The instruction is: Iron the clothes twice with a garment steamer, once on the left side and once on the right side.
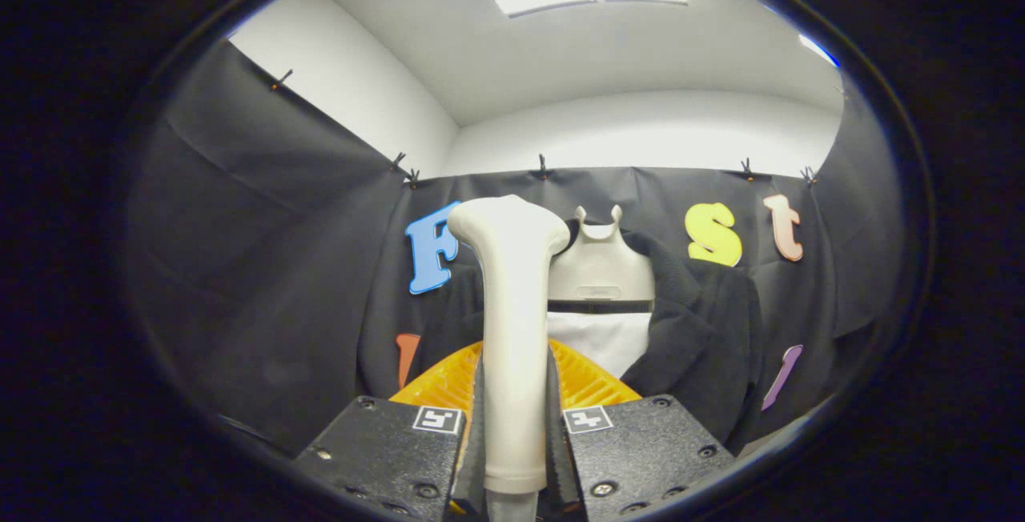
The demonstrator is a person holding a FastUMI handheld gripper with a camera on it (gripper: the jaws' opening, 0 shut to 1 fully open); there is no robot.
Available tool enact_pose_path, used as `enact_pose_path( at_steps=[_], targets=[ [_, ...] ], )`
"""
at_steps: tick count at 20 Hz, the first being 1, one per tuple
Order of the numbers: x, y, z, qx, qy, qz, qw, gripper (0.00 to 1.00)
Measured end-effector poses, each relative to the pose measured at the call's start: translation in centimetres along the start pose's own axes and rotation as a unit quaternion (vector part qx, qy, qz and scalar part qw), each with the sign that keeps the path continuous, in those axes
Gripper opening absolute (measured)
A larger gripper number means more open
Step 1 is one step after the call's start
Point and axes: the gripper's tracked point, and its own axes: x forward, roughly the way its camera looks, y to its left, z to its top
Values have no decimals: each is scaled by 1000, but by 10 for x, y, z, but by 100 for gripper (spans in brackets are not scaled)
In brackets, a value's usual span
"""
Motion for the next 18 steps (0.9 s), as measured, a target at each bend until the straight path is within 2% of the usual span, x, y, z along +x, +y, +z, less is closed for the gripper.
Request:
enact_pose_path(
  at_steps=[6,18],
  targets=[
    [-25,3,-29,-6,34,11,999,33],
    [-95,-11,-77,-23,109,-37,993,33]
  ],
)
